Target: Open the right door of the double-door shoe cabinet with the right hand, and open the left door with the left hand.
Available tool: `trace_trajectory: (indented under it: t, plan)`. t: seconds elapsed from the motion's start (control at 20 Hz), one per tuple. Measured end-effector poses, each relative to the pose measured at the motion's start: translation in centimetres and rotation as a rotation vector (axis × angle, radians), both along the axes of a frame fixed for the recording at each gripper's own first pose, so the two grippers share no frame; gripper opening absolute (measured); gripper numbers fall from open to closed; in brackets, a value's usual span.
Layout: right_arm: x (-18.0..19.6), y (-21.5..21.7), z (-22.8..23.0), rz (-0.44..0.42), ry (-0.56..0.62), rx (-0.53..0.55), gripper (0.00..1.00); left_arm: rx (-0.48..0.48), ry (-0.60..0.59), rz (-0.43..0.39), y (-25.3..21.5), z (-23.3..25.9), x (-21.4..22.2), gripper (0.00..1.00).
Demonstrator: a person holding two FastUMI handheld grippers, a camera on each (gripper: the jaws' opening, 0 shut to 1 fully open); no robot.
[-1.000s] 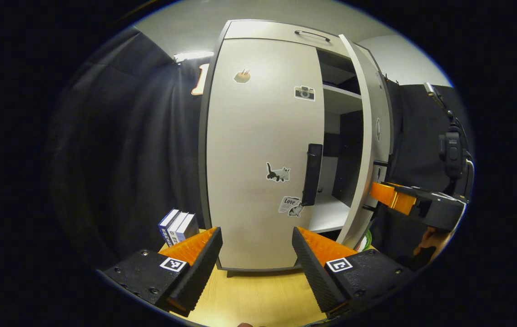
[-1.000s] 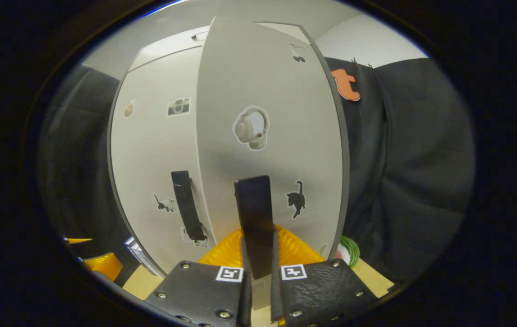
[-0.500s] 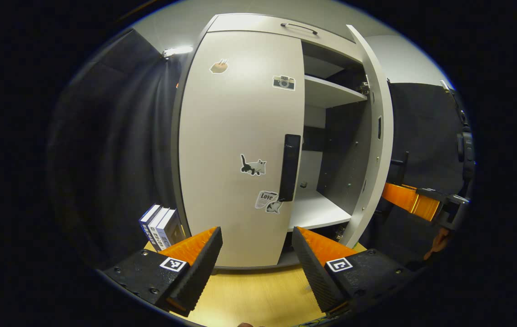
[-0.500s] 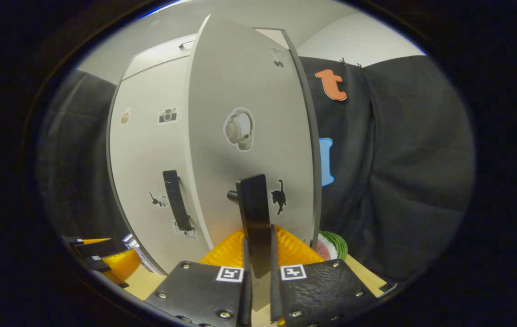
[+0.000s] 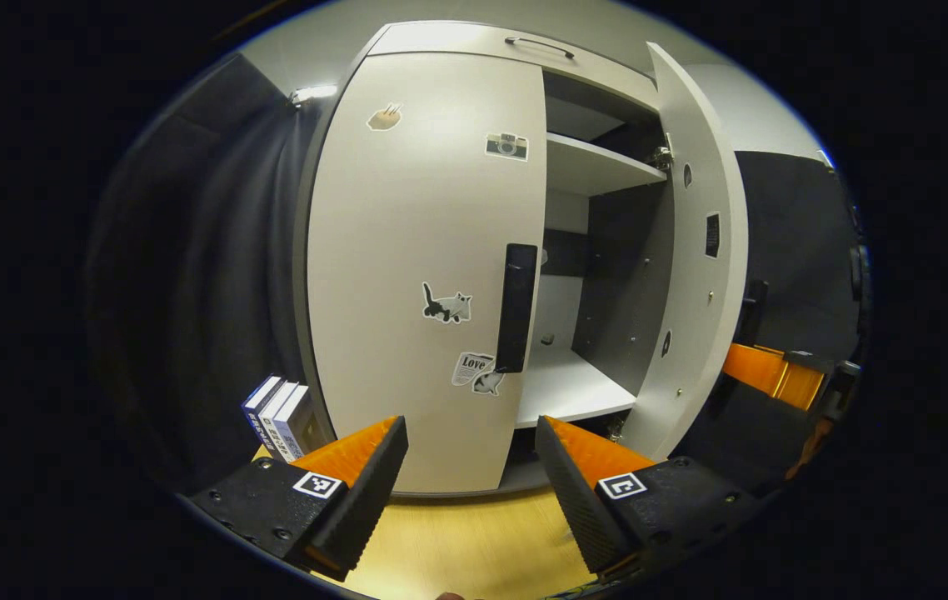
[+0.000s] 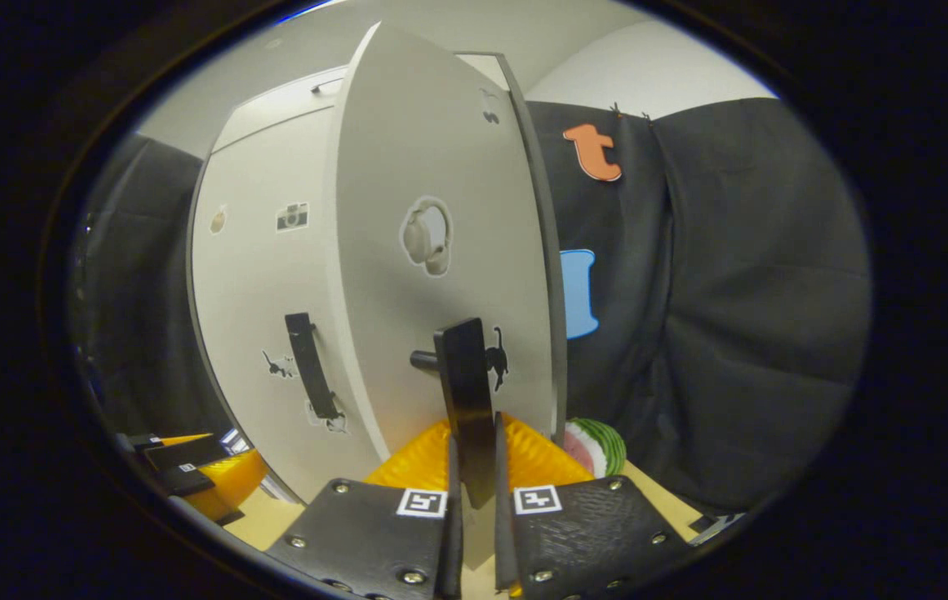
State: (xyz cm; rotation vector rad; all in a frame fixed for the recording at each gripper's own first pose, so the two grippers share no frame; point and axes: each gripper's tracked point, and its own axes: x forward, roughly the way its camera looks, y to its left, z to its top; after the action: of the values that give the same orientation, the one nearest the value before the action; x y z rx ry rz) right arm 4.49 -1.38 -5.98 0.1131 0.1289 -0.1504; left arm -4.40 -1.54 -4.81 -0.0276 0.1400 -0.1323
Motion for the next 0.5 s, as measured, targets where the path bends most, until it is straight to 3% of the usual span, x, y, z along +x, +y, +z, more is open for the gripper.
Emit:
trace_trajectory:
  t: [0.5]
  plan:
    - [-0.84,-1.18,-0.42,-0.037,0.020,-0.016,0.15,-0.008,0.001,-0.024,-1.10,-0.28,0.48,0.96]
